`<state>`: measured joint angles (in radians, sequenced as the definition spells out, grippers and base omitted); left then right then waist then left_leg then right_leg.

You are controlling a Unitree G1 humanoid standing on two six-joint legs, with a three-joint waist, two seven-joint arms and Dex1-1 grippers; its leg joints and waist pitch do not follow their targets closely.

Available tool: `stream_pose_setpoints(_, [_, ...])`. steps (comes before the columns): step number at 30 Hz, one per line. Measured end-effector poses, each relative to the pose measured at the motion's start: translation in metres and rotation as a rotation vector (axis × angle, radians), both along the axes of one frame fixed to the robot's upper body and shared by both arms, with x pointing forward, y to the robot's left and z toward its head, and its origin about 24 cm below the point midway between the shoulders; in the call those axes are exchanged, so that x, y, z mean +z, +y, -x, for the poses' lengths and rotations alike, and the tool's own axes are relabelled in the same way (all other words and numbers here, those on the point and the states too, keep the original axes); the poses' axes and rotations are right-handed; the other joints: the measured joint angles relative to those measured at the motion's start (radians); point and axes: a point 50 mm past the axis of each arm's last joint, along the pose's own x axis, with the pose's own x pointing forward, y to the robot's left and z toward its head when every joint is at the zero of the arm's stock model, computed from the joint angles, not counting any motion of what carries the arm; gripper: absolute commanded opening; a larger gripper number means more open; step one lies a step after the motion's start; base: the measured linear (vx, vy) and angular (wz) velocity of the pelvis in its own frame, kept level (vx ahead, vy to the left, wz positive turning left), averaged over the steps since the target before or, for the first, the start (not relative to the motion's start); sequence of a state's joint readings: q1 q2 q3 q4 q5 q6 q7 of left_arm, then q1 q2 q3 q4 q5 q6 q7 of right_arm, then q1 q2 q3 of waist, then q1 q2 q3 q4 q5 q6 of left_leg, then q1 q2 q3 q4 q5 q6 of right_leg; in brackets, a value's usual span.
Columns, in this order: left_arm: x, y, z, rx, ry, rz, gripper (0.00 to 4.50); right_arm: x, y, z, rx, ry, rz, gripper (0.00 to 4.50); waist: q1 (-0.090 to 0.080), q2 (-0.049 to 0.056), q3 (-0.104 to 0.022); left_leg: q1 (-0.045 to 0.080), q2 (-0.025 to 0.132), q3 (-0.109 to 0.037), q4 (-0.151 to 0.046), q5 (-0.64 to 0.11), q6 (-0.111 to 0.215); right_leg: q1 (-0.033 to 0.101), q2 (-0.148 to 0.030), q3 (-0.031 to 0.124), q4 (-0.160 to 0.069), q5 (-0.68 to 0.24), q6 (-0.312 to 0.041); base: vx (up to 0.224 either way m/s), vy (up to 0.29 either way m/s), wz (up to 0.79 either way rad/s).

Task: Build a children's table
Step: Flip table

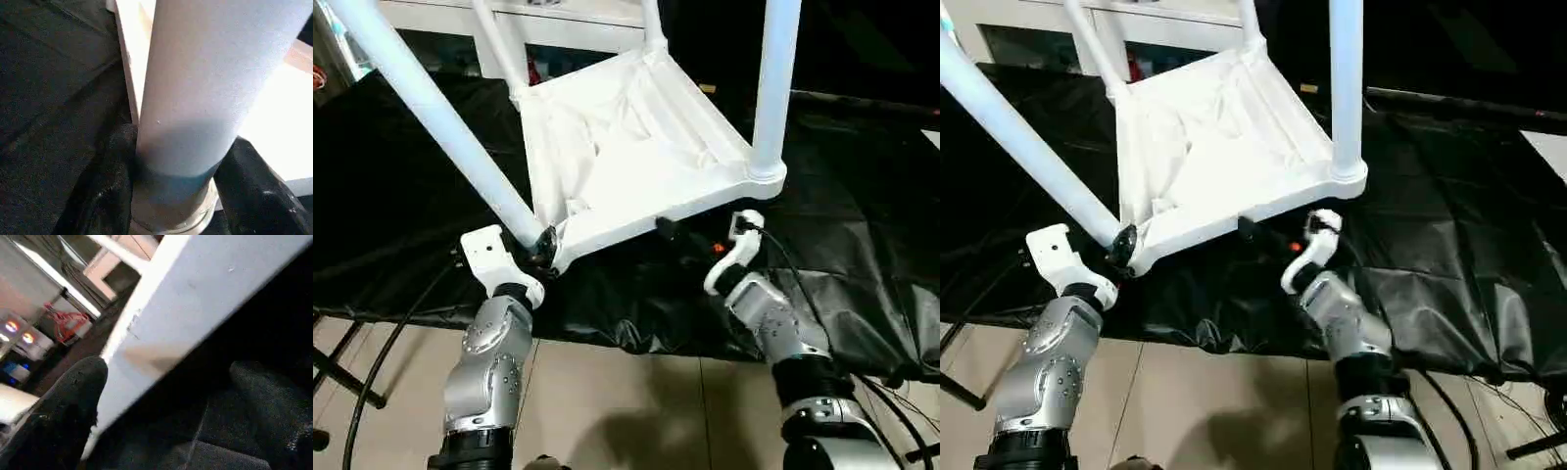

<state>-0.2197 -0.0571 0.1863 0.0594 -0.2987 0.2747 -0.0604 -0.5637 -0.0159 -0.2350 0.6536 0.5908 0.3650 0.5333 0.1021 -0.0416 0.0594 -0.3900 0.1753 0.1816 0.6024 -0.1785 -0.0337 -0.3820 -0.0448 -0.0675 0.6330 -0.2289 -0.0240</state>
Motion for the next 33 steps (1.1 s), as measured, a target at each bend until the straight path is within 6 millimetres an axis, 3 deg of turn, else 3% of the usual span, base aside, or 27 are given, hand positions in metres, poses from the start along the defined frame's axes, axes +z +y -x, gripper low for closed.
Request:
stream_pose_setpoints(5, [0.0,-0.003,0.002,-0.028,0.007,-0.003,2.12,0.012,0.009,-0.016,-0.006,0.003,-0.04,4.5,0.001,0.0,0.0,0.0,0.0,0.0,0.0,0.0,-0.002,0.0,0.0,0.0,0.001,0.0,0.0,0.0,0.0,0.0])
stream_pose_setpoints(11, [-0.001,-0.008,0.011,-0.077,0.012,-0.006,2.12,0.012,0.014,-0.029,-0.08,0.066,-0.045,4.5,0.018,0.0,0.0,-0.001,0.0,0.001,0.0,0.002,0.001,-0.001,-0.001,-0.001,0.0,0.0,0.0,0.0,0.0,0.0])
stream_pose_setpoints(14, [-0.001,-0.01,0.013,-0.091,0.019,-0.009,2.12,0.012,0.013,-0.034,-0.131,0.109,-0.091,4.5,0.013,0.0,0.0,0.0,0.0,0.004,0.0,0.003,0.003,-0.001,-0.003,-0.001,0.002,0.0,0.0,0.0,0.0,0.0])
stream_pose_setpoints(20, [-0.001,-0.016,0.017,-0.128,0.023,-0.012,2.12,0.012,0.008,-0.037,-0.181,0.134,-0.152,3.89,0.01,-0.004,0.001,0.002,0.0,0.011,0.0,0.003,0.003,-0.002,-0.006,0.0,0.007,0.0,0.0,0.0,0.0,0.0])
stream_pose_setpoints(29, [-0.001,-0.016,0.017,-0.13,0.019,-0.006,2.12,0.016,0.007,-0.041,-0.203,0.141,-0.251,3.36,0.007,-0.017,0.004,0.002,0.0,0.017,0.0,0.004,0.004,-0.003,-0.009,0.0,0.009,0.0,0.0,0.0,0.0,0.0])
stream_pose_setpoints(33, [-0.001,-0.016,0.016,-0.132,0.018,-0.003,2.12,0.015,0.004,-0.041,-0.215,0.146,-0.252,2.95,0.009,-0.016,0.004,0.002,0.0,0.018,0.0,0.004,0.004,-0.003,-0.01,0.0,0.009,0.0,0.0,0.0,0.0,0.0])
